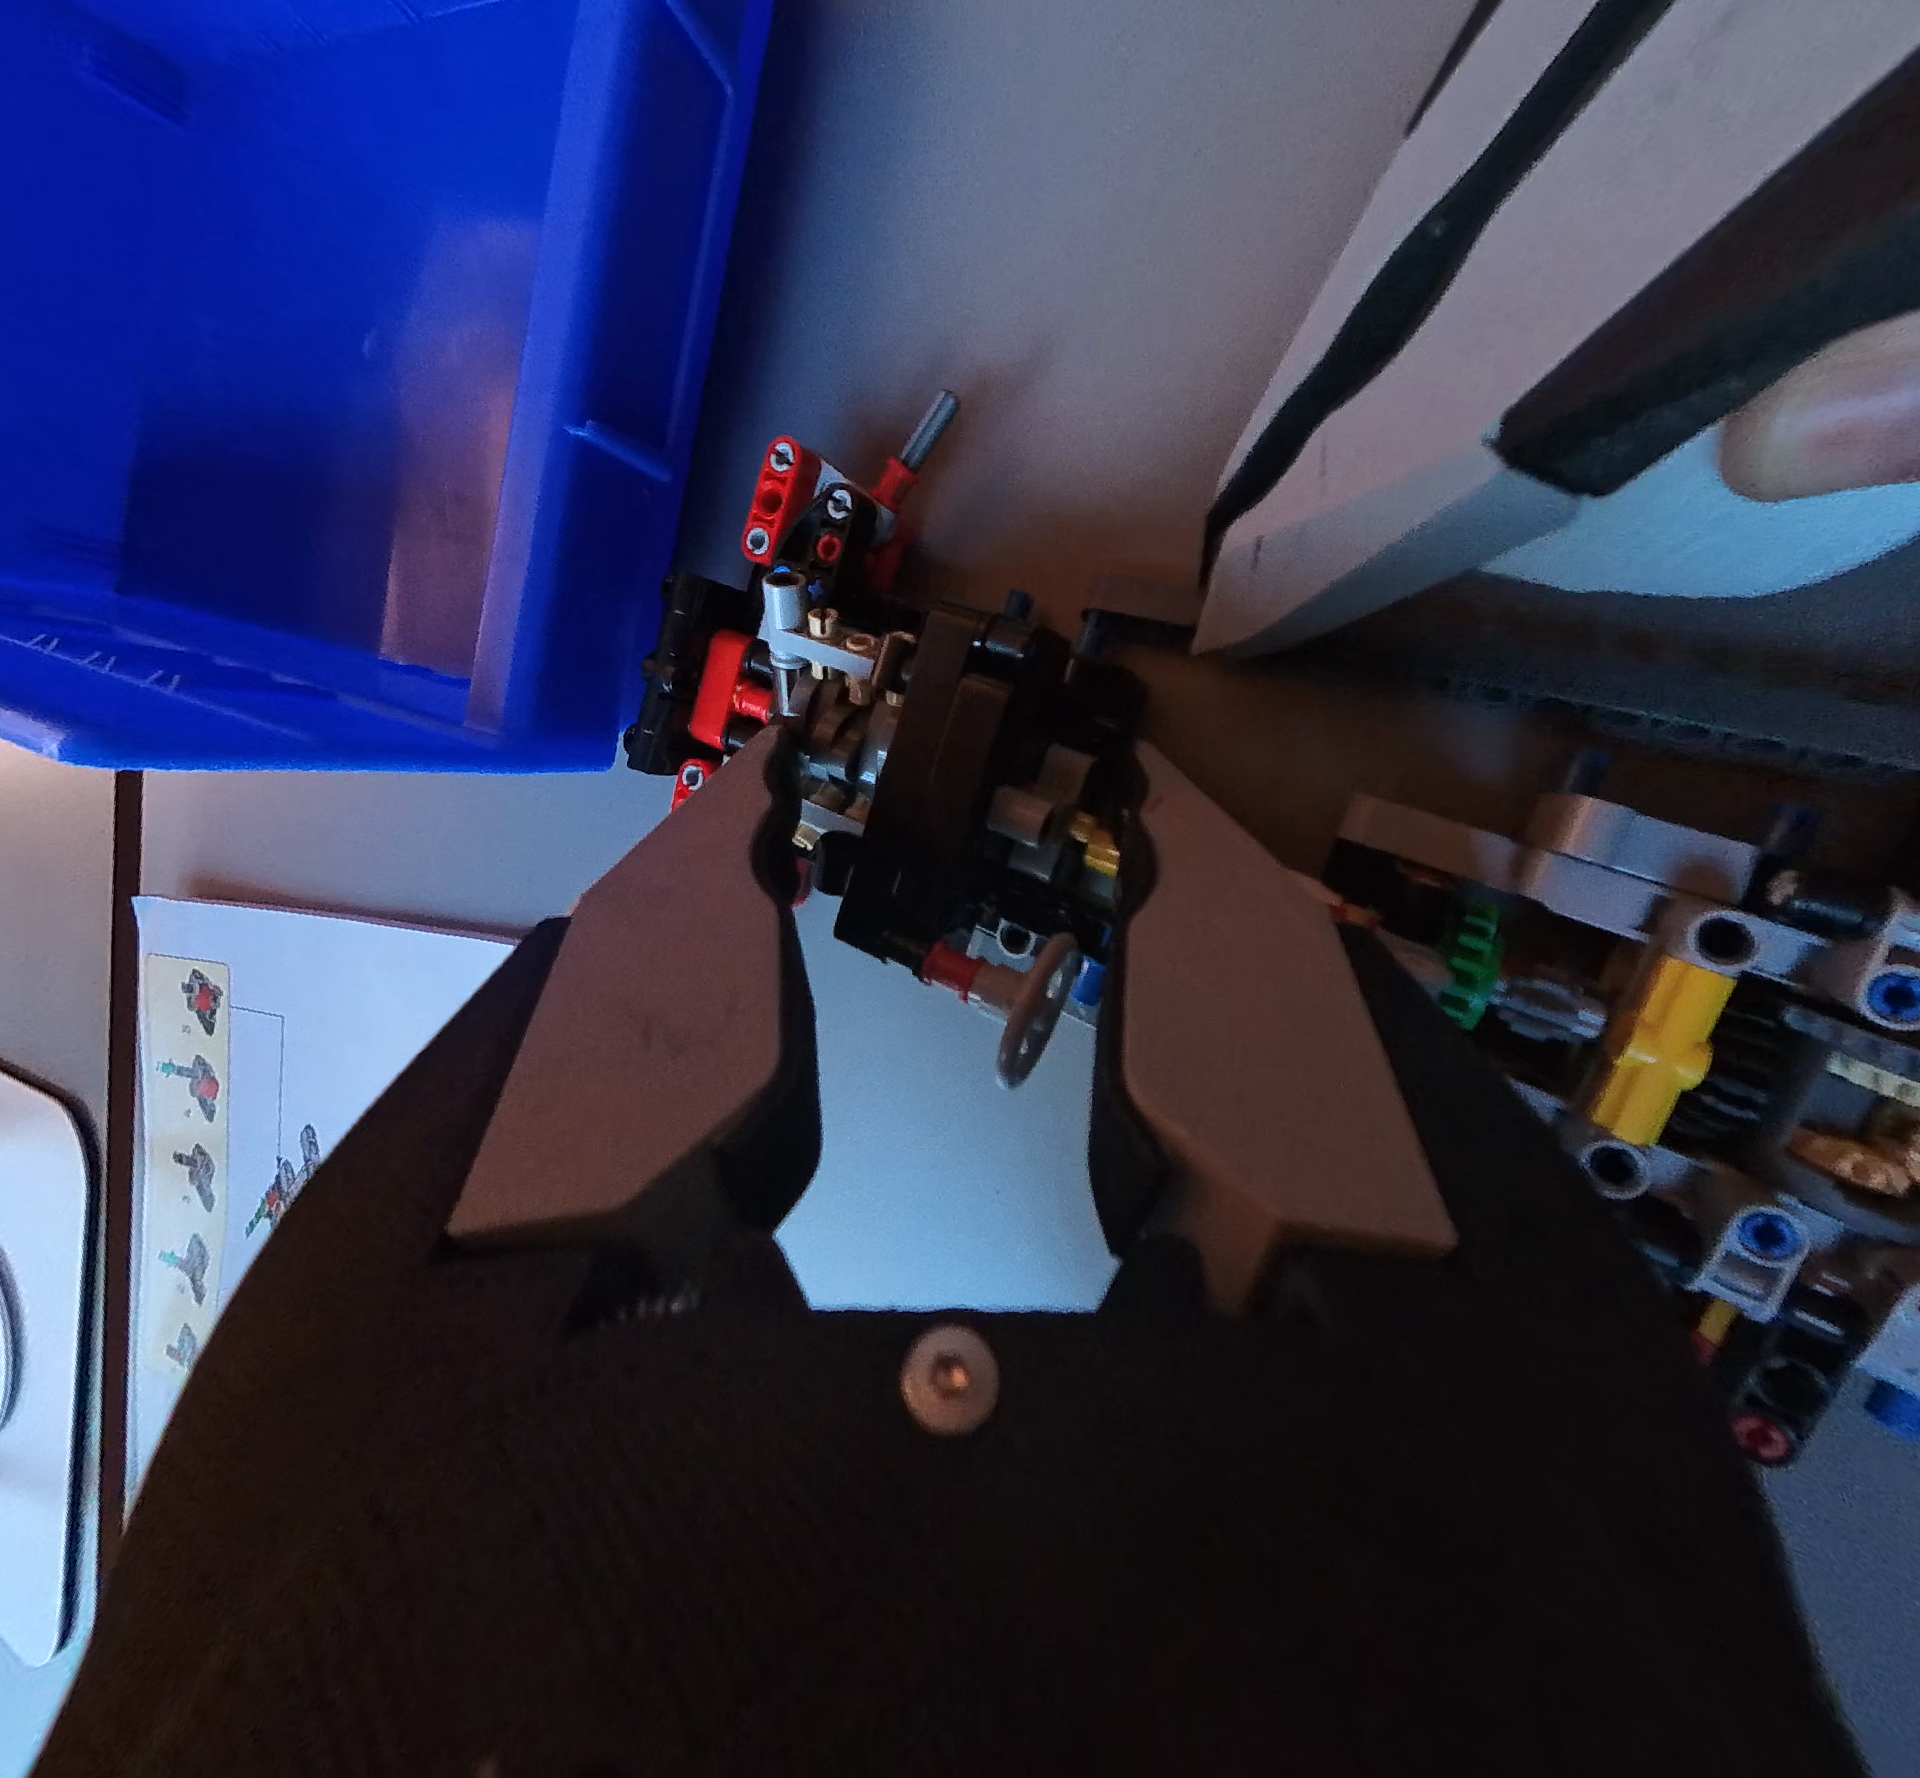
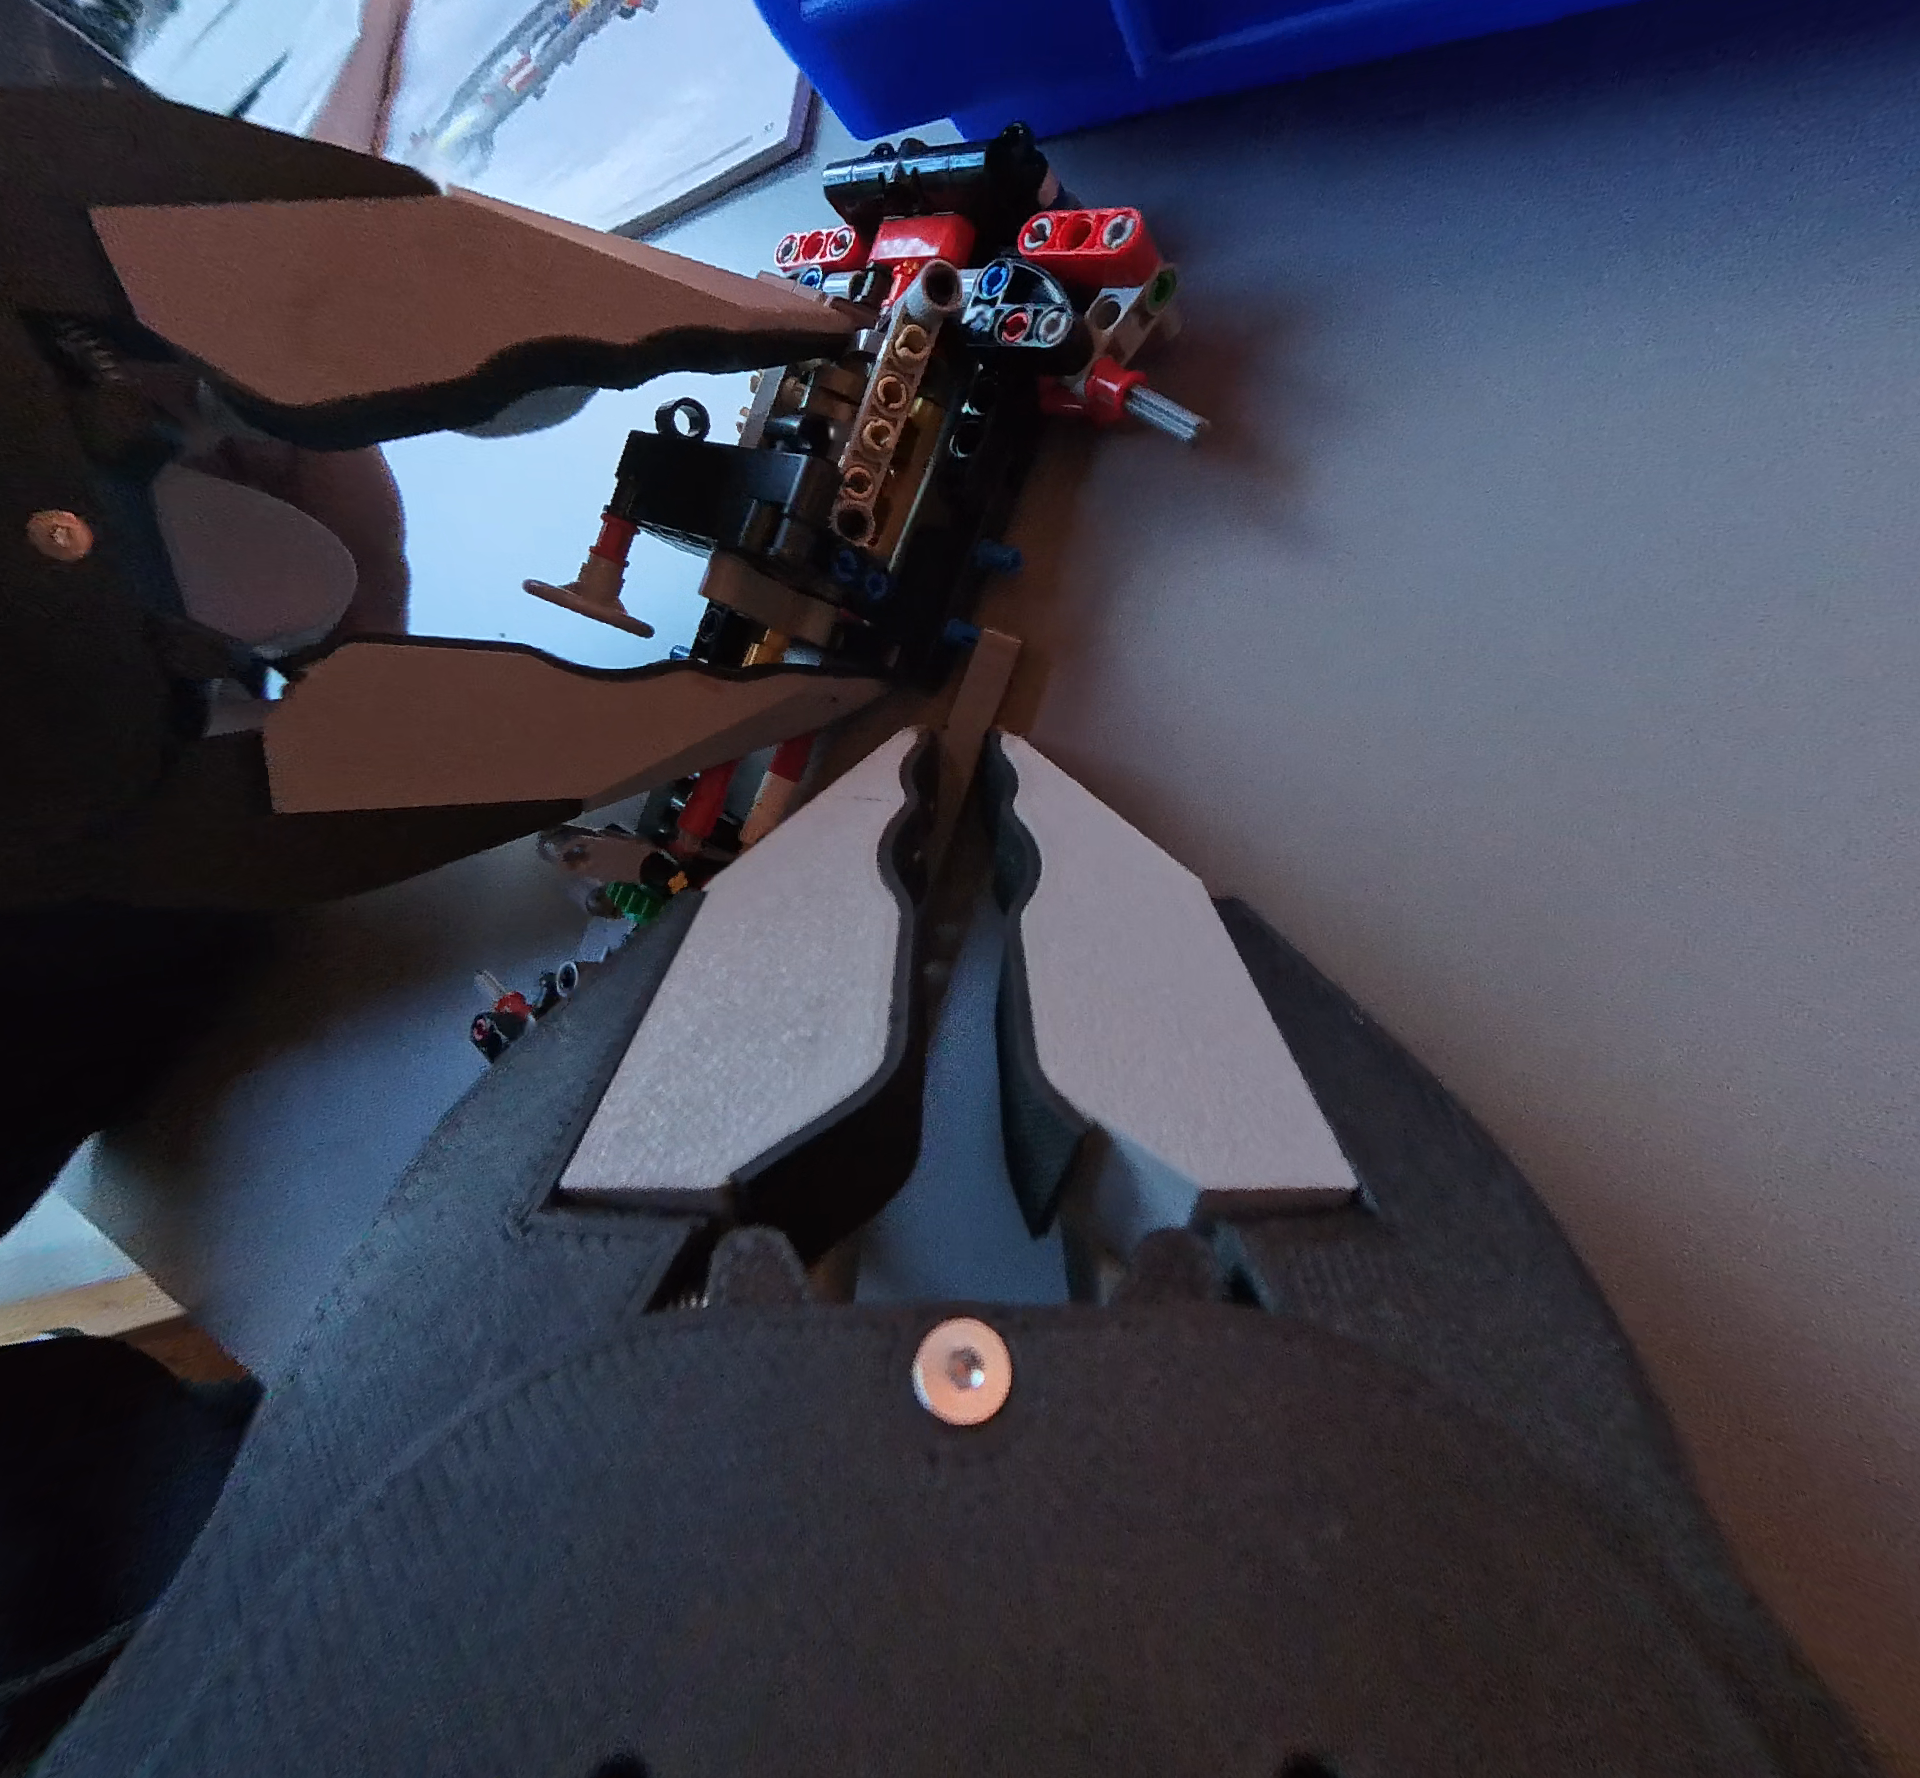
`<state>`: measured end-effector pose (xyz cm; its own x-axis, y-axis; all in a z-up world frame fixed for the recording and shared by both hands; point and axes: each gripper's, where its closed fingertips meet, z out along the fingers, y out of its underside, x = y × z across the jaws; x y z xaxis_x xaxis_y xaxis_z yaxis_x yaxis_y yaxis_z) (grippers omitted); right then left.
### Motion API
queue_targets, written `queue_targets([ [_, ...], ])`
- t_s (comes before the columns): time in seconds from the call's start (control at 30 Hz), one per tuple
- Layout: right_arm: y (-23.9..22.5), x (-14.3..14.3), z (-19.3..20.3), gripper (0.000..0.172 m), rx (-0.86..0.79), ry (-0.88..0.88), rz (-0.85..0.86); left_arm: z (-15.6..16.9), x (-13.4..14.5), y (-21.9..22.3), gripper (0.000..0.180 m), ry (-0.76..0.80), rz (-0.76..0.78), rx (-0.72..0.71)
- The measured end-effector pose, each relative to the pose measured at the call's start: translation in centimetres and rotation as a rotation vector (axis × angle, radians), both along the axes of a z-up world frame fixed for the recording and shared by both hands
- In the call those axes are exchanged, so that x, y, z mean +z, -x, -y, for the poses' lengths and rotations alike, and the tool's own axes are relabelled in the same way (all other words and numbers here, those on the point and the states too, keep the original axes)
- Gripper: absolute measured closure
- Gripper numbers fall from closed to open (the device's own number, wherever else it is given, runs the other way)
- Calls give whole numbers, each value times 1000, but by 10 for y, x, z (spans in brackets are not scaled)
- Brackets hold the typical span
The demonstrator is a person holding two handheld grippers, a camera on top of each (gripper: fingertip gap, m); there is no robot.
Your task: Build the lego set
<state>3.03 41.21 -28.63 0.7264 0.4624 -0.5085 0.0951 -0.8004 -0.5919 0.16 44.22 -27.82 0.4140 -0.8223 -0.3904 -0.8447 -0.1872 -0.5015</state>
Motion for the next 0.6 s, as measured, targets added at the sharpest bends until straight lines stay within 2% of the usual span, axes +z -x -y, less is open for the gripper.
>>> queue_targets([
  [0.13,1,1,0,165,-4,26,-63,0,0,0,121,-5,4,5],
  [0.3,1,1,-1,166,-14,6,-57,-1,0,0,121,-6,2,9],
  [0.37,1,1,-2,165,-12,-53,4,-1,0,0,121,-6,4,9],
  [0.5,1,-2,-2,165,44,-209,255,-1,0,0,121,-10,-1,11],
  [0.6,2,-2,-2,165,75,-232,286,-1,0,0,121,-10,-1,15],
])
